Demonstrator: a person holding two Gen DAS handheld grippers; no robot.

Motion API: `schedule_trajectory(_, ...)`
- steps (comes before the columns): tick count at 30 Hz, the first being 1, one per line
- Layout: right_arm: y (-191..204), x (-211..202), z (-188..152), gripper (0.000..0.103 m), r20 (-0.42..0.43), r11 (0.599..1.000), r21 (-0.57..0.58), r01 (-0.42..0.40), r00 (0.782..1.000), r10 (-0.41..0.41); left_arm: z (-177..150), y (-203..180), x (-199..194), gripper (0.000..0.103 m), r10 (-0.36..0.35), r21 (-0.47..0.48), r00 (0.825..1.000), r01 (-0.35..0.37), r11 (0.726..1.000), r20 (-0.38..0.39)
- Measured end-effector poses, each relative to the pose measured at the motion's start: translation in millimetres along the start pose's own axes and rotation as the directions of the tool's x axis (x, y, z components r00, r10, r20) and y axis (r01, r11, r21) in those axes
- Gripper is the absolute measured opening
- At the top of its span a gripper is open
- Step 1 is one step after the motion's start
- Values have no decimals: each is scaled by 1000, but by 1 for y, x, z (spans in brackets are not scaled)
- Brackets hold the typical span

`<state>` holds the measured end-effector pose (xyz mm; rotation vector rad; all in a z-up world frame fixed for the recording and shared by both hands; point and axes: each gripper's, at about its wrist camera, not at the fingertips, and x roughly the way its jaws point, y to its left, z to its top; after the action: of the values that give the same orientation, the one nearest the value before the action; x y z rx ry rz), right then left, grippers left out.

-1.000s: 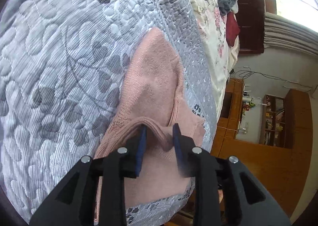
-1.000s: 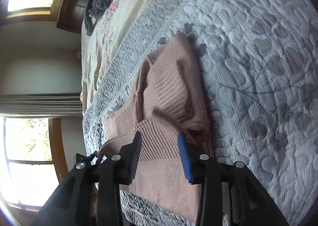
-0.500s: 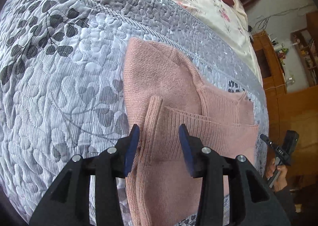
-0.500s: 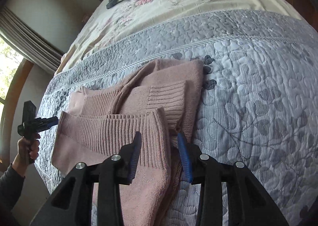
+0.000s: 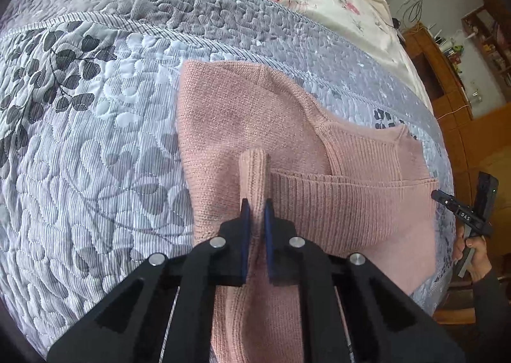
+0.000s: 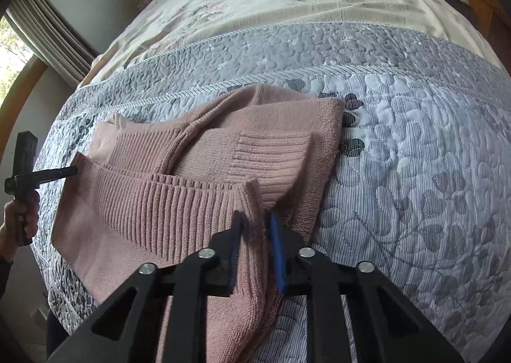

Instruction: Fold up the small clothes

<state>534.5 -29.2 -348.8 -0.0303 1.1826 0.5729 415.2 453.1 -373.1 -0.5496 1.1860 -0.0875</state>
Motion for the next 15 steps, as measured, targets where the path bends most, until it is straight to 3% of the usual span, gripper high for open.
schedule_trajectory(6,10,-27,-7,10,54,1000,-14,-15,998,15,-10,-3,-37,5,-78,-6,991,79,997,108)
schedule_trajectory(15,22,-39,-8,10,98,999,-41,16,995,-12,-16,-5,-52,5,-90,-21,986,94,995,139)
